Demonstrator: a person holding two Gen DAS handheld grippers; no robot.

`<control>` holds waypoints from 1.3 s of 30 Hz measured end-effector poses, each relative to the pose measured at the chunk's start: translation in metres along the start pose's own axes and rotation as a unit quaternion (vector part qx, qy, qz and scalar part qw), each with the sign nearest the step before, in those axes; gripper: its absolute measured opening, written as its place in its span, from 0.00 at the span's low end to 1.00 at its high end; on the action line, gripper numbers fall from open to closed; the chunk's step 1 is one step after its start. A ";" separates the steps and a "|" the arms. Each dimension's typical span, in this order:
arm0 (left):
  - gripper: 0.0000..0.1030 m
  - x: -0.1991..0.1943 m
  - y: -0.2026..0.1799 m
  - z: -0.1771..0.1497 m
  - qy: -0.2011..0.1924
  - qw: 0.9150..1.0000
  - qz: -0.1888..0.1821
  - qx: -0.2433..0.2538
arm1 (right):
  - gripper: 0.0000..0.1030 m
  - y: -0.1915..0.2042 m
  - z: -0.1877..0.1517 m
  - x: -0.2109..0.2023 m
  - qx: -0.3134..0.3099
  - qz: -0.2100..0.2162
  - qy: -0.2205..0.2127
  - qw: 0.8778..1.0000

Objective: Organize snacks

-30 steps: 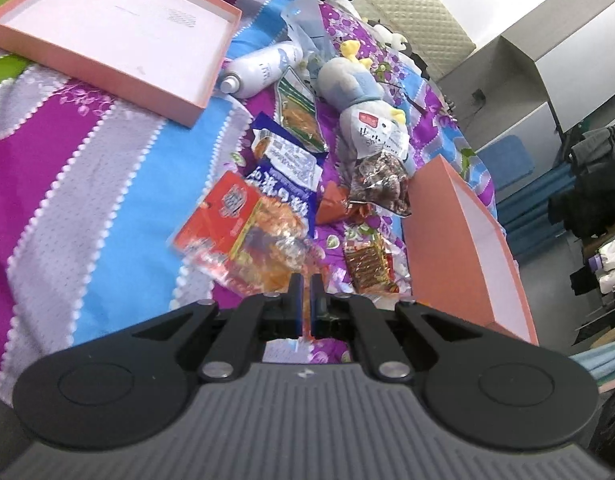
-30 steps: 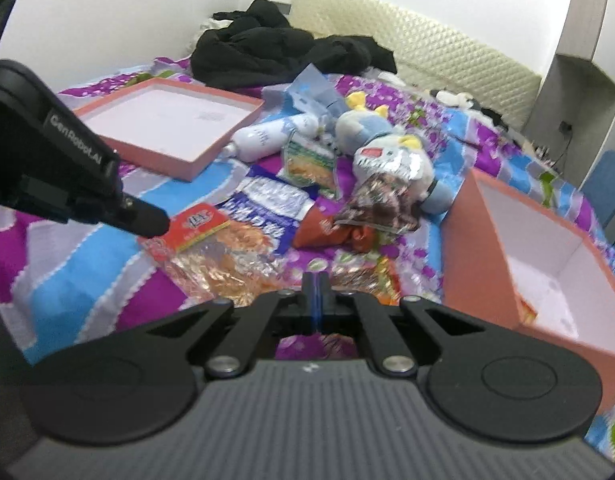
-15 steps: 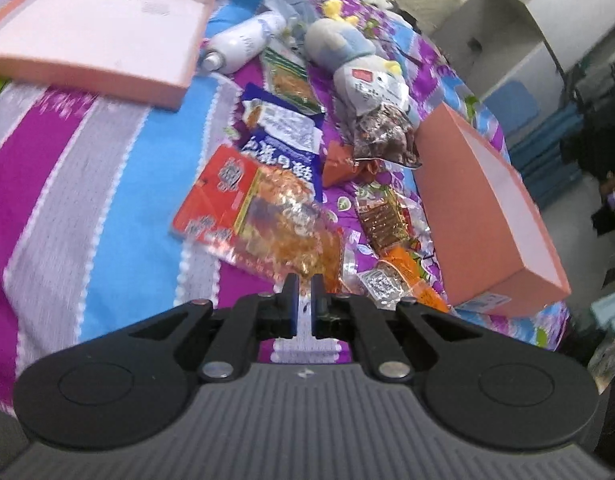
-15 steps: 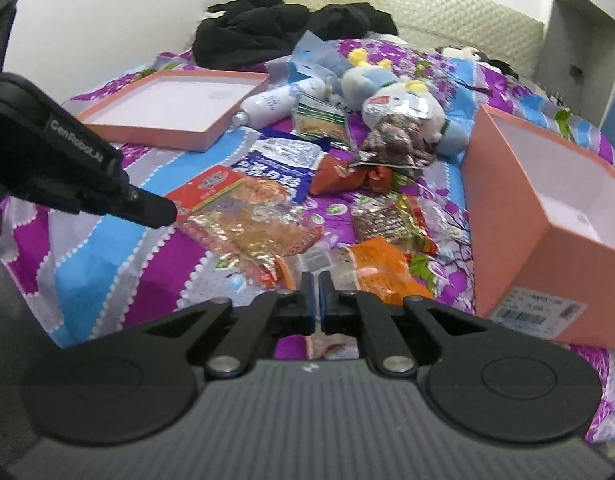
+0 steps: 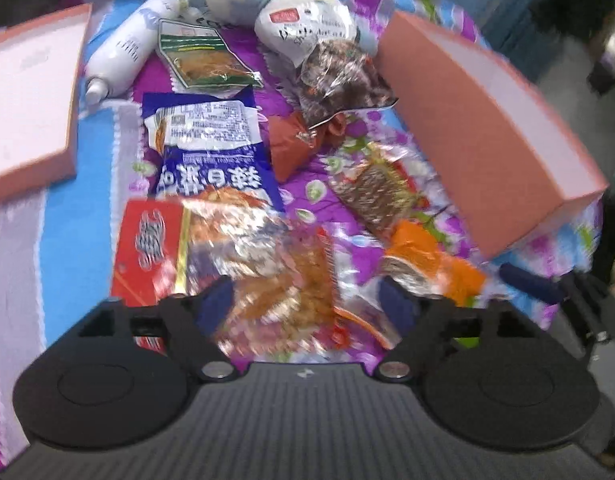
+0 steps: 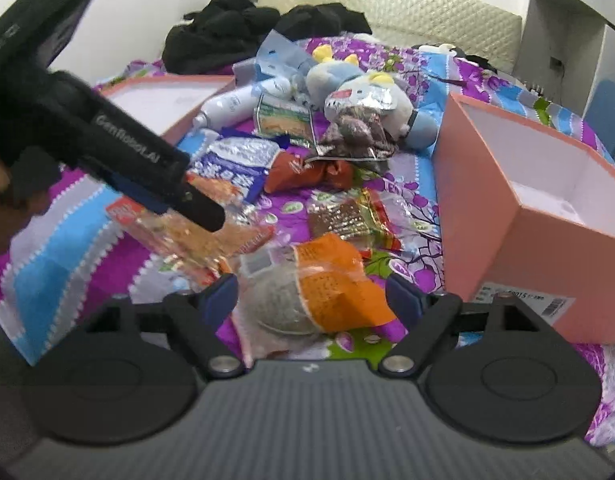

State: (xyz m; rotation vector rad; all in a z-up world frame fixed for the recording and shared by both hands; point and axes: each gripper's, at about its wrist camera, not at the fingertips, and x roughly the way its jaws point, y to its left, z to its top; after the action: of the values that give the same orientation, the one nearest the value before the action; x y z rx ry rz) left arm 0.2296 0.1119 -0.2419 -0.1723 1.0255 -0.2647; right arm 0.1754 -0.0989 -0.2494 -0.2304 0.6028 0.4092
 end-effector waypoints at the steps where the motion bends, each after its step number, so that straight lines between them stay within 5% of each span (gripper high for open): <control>1: 0.88 0.006 -0.001 0.004 0.008 1.000 0.011 0.008 | 0.80 -0.003 0.000 0.004 -0.001 0.003 0.005 1.000; 9: 0.88 0.030 -0.005 0.011 0.038 0.998 0.019 0.041 | 0.80 -0.008 -0.005 0.031 -0.028 0.055 0.016 0.998; 20: 0.86 0.041 -0.004 0.013 0.046 0.999 0.021 0.016 | 0.87 0.000 -0.010 0.049 -0.071 0.083 0.038 0.993; 27: 0.86 0.045 -0.005 0.014 0.050 0.998 0.027 0.026 | 0.61 -0.010 -0.007 0.039 -0.060 0.064 0.045 0.995; 34: 0.86 0.049 -0.013 0.010 0.045 0.997 0.048 0.041 | 0.59 -0.019 -0.009 0.026 -0.045 0.032 0.058 0.997; 39: 0.75 0.048 -0.024 0.004 0.048 0.993 0.070 0.082 | 0.59 -0.026 -0.014 0.020 -0.017 0.023 0.062 0.998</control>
State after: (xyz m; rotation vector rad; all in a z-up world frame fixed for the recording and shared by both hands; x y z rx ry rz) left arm 0.2535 0.0747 -0.2726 0.0610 1.1015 -0.2303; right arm 0.1946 -0.1208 -0.2698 -0.2756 0.7238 0.4529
